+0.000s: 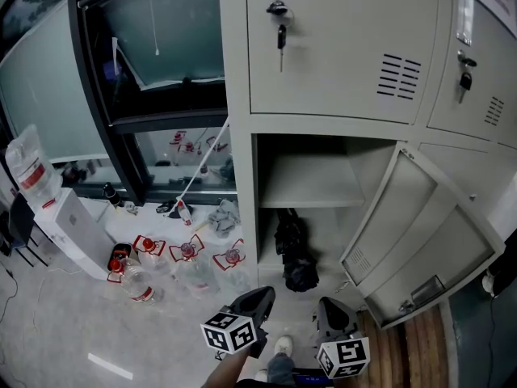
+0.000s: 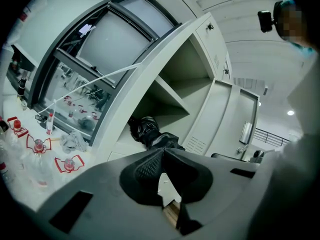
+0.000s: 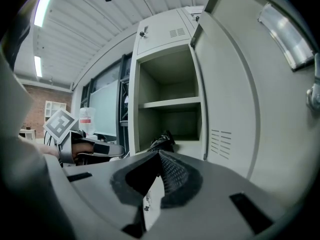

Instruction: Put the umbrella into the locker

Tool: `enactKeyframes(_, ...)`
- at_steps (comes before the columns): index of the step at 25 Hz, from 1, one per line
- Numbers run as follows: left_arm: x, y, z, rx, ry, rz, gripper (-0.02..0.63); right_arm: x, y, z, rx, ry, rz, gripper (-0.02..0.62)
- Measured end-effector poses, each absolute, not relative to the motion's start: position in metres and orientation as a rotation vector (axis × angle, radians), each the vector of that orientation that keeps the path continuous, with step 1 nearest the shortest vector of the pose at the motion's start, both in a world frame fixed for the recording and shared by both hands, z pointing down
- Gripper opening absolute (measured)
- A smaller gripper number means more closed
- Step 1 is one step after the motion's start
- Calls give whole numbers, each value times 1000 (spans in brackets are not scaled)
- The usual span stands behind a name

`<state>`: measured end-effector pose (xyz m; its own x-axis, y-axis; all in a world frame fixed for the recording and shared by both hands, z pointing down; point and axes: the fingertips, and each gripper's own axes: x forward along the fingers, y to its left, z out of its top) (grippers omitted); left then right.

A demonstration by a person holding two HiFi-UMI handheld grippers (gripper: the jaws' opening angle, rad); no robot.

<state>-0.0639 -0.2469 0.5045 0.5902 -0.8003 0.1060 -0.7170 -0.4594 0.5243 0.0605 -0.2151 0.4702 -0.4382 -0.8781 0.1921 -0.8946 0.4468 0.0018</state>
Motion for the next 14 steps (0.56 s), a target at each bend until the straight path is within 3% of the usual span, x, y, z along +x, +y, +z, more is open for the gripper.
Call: enactKeyframes(14,-46,-242,511,2371,-1149,-60,17,66,-210,476,1576,-2507,170,0)
